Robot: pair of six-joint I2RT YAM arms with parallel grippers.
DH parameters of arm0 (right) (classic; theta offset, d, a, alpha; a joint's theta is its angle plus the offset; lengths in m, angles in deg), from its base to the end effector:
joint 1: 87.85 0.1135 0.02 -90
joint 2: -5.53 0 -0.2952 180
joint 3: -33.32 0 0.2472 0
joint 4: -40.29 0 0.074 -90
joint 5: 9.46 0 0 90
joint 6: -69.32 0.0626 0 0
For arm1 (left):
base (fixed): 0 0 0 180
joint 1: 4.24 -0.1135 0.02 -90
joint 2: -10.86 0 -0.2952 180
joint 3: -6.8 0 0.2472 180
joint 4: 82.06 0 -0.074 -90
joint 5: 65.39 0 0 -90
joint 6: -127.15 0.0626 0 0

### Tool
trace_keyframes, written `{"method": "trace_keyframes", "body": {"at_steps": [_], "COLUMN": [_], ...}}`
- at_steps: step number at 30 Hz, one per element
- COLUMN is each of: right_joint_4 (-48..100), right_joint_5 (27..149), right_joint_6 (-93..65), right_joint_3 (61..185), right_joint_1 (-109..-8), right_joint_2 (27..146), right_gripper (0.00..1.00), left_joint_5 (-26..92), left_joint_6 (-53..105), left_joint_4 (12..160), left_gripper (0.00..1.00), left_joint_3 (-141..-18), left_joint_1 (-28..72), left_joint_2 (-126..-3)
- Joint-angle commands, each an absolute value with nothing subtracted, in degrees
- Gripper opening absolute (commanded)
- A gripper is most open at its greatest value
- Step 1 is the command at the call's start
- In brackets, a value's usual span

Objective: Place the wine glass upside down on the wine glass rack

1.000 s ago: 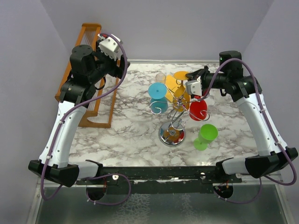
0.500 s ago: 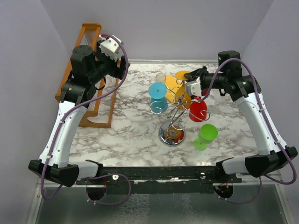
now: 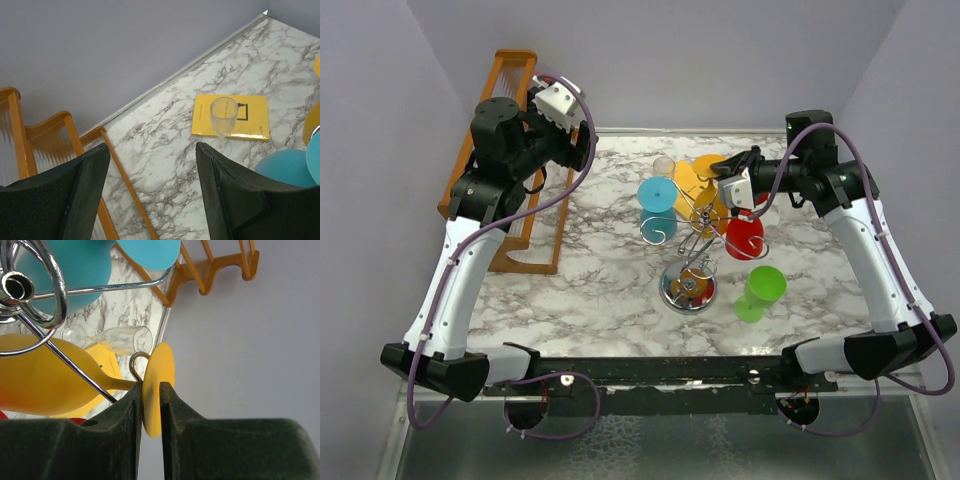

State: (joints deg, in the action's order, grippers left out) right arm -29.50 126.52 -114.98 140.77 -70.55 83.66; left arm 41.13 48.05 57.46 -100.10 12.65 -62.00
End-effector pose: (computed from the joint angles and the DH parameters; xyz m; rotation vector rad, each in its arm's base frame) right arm 0.2389 0.1215 0.4472 -1.8760 0.8012 0.0898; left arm 0.2542 -0.0958 0.5189 0.6130 1.5735 -0.3210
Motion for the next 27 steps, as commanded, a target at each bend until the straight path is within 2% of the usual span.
{"method": "trace_keyframes", "body": {"at_steps": [1, 12, 27], "right_joint_4": [-30.16, -29.75, -33.05], "right_joint_5": [129.47, 131.72, 135.60], "right_joint_6": [-114.10, -113.82, -114.00], "right_joint_3": [142.30, 142.18, 142.93], "right_joint_1": [-70.45, -70.45, -70.45], "right_joint_2": [84.42, 85.06, 84.16], "right_gripper": [0.20, 0.20, 0.35], "left_joint_5": [42.54, 42.80, 42.80], "left_joint_6": [48.80, 49.19, 49.75], "left_joint_4": [58.33, 58.17, 58.47], "left_gripper": [0.72, 0.72, 0.73], "left_joint_3": [-99.45, -99.27, -98.39], "left_joint_1": [12.35, 12.37, 12.31], "left_joint_2": [-60.16, -59.98, -59.99]}}
